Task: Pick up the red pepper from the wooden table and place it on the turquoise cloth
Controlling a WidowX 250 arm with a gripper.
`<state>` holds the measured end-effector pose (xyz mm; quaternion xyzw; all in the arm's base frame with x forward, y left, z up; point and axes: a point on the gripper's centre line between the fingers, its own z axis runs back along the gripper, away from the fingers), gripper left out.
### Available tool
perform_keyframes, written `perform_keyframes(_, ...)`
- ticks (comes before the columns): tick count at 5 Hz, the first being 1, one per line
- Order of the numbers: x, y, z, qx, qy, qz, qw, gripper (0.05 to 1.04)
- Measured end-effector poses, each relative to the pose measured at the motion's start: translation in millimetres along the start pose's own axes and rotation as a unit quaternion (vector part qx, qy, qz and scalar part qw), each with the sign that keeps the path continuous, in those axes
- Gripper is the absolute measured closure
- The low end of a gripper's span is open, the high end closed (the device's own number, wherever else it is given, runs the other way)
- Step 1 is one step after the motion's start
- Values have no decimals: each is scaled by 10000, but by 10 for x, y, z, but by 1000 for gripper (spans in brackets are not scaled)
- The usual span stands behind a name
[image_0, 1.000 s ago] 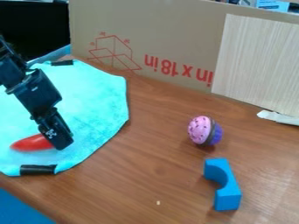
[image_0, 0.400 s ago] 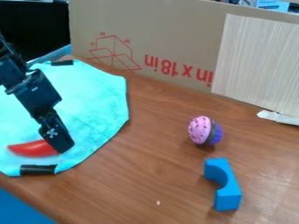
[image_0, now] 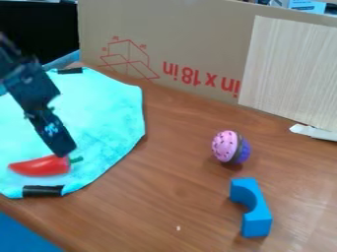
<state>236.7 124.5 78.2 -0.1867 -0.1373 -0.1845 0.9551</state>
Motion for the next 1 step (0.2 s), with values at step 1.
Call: perform_keyframes(1,45,-40,601,1466,-82,753,9863,83)
